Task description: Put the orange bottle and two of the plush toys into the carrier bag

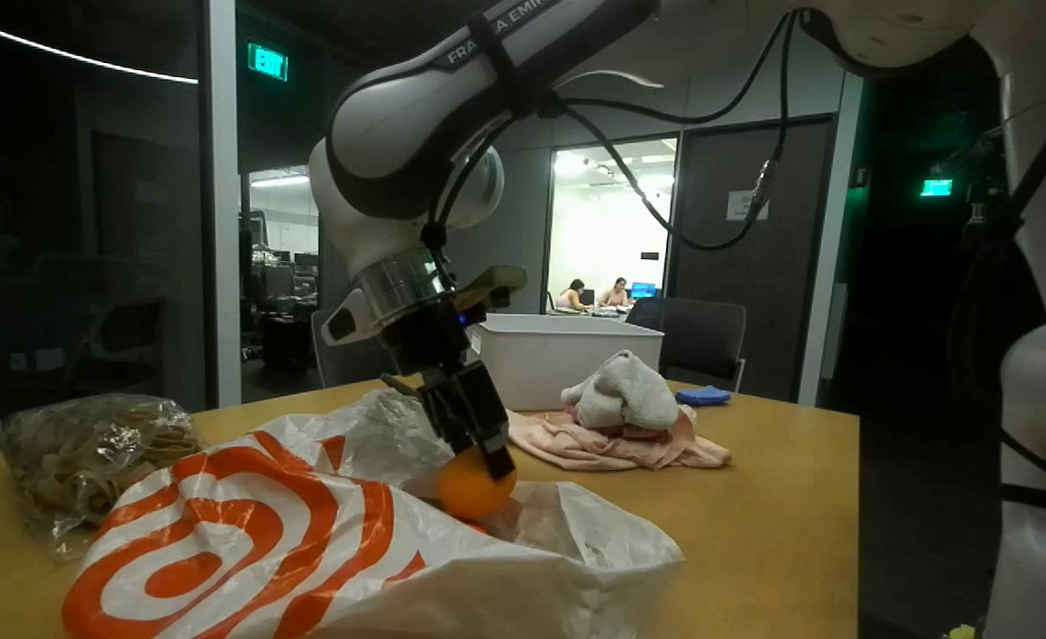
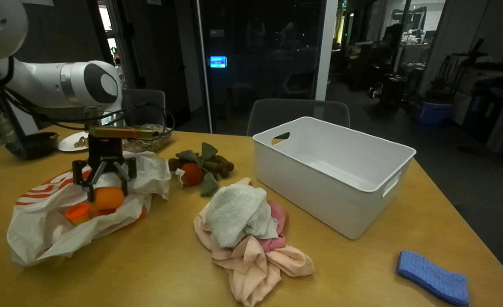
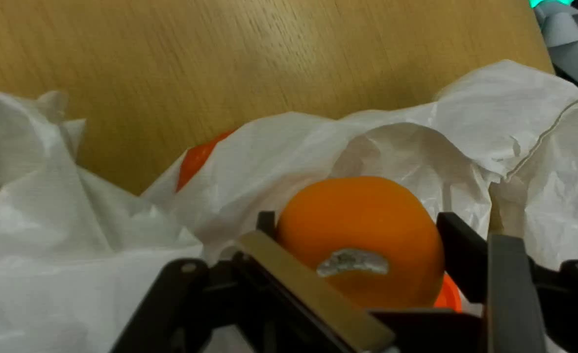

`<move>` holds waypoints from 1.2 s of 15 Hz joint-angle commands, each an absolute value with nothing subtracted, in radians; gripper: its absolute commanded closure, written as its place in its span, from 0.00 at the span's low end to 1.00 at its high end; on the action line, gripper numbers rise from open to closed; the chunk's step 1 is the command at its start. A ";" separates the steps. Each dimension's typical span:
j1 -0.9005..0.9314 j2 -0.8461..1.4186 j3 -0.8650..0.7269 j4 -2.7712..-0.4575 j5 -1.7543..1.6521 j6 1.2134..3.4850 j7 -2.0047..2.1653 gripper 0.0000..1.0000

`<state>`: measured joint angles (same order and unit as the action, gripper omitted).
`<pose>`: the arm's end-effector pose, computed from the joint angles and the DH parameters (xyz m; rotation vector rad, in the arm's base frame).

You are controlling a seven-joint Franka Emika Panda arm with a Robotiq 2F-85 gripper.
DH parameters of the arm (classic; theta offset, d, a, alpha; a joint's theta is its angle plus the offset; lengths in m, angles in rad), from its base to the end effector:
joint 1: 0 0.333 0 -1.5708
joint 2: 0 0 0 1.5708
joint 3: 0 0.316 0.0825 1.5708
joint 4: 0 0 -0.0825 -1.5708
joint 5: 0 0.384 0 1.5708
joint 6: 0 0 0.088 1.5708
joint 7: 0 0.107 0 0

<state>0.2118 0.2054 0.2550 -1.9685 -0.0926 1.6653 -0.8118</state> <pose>0.4817 0.2289 0.3427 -2.3677 -1.8357 0.7644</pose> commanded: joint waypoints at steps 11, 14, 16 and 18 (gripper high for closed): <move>0.216 0.210 0.251 -1.879 -0.096 1.725 -0.704 0.00; 0.207 0.189 0.242 -1.869 -0.096 1.759 -0.652 0.00; 0.205 0.175 0.231 -1.874 -0.131 1.826 -0.602 0.00; 0.200 0.178 0.217 -1.874 -0.169 1.883 -0.550 0.00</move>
<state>0.2058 0.1972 0.2324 -1.8675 -0.1210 1.8110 -0.6210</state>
